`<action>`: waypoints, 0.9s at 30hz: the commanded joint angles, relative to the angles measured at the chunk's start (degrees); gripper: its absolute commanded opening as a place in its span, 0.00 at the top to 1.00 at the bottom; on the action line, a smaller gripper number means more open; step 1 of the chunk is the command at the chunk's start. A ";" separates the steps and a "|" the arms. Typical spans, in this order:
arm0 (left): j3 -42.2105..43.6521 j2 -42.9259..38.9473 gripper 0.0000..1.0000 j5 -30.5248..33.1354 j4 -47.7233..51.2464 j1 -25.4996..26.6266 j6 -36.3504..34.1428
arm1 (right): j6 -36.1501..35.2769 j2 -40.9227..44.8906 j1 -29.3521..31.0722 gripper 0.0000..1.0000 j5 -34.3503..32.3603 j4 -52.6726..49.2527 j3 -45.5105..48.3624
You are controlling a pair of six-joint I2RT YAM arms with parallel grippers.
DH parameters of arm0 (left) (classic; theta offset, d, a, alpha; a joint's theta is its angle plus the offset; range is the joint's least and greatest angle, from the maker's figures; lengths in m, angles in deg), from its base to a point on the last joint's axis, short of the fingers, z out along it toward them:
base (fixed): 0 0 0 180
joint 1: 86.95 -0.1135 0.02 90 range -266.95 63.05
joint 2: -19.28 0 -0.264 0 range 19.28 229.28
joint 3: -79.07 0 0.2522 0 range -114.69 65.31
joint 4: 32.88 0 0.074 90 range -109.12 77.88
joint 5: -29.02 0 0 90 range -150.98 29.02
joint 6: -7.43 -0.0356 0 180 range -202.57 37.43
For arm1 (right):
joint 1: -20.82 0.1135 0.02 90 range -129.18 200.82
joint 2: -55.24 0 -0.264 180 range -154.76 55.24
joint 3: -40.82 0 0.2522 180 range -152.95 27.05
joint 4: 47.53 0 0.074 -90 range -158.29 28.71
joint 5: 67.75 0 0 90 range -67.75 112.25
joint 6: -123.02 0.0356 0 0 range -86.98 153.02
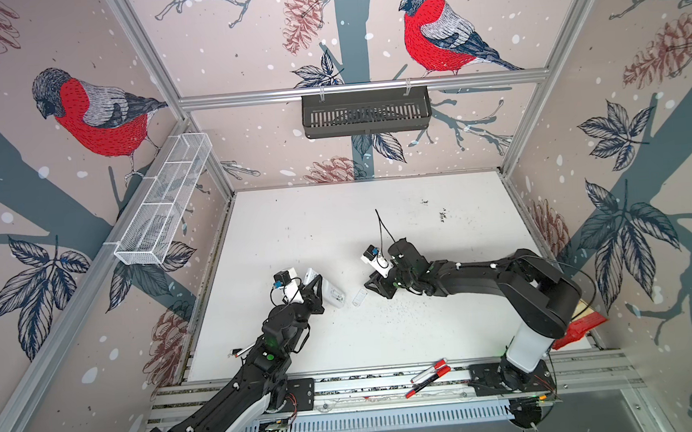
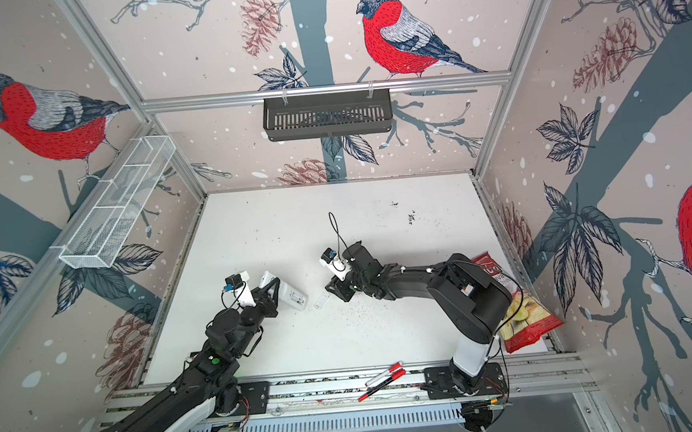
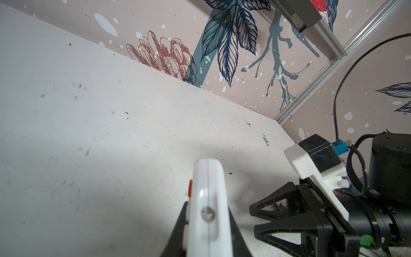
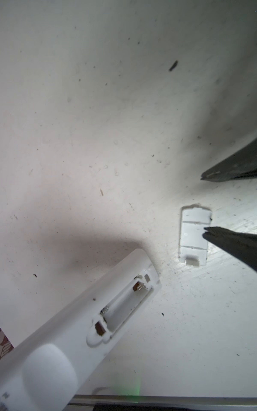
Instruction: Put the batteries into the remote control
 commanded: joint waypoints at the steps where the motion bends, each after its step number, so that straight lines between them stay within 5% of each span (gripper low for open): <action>1: 4.87 -0.60 1.00 -0.90 -1.78 -0.01 -2.63 | 6.03 3.28 -1.44 0.51 -4.01 -0.65 1.79; 6: 3.31 0.01 1.00 -2.32 -3.05 -0.02 -4.92 | 9.79 6.33 -4.46 0.40 -6.64 -8.28 0.88; 27: -8.88 9.37 1.00 -25.13 -6.88 0.00 -4.35 | 5.67 10.22 -15.13 0.41 -7.79 -24.05 -1.44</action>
